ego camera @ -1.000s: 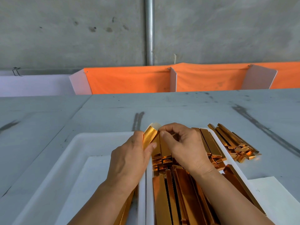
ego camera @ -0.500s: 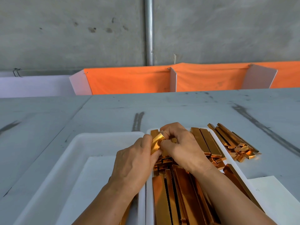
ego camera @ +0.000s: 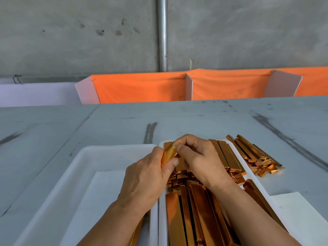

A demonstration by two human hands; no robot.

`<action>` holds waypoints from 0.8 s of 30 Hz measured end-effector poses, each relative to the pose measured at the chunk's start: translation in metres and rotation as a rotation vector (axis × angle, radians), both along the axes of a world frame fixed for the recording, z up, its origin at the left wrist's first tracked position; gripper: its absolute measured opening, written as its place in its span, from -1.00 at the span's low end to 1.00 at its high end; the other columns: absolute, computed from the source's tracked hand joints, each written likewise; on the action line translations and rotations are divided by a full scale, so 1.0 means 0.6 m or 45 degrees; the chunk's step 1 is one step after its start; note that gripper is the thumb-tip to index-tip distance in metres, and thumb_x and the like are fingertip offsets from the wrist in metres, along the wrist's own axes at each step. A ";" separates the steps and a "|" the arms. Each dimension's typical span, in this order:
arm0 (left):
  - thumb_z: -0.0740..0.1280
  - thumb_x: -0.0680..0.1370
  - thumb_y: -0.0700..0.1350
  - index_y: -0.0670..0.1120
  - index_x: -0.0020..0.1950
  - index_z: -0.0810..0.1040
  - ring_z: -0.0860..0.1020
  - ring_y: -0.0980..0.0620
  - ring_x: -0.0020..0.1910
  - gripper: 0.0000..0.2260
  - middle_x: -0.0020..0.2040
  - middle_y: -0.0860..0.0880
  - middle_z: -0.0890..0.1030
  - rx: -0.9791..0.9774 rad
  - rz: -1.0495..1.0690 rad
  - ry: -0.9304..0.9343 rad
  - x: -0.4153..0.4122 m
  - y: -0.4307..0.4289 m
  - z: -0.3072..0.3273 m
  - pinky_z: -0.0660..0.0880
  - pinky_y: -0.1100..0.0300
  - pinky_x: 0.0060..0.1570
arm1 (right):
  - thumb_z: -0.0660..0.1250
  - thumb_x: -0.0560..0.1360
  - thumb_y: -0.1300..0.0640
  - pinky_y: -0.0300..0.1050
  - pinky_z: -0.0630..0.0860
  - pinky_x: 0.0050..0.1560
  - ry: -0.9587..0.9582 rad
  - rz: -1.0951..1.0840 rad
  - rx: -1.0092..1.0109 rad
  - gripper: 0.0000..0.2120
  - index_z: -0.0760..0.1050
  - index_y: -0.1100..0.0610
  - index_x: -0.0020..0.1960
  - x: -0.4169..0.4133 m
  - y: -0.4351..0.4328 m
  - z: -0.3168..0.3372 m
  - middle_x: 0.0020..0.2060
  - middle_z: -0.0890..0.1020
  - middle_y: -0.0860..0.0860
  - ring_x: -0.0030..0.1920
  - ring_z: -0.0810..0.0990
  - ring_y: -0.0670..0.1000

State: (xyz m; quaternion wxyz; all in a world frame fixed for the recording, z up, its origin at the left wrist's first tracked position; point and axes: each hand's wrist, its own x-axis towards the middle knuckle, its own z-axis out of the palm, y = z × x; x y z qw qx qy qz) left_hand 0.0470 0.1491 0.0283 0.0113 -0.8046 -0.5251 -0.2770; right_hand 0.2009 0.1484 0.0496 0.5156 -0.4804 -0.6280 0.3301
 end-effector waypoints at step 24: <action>-0.18 0.40 0.41 0.07 -0.02 0.27 0.44 0.15 -0.42 -0.50 -0.37 0.11 0.40 -0.017 0.034 -0.207 0.002 0.003 -0.007 0.25 0.33 -0.43 | 0.40 0.54 0.05 -0.26 0.50 -0.37 0.333 0.127 -0.218 -0.87 0.72 0.04 -0.06 -0.005 -0.002 0.002 -0.20 0.73 0.06 -0.47 0.51 -0.02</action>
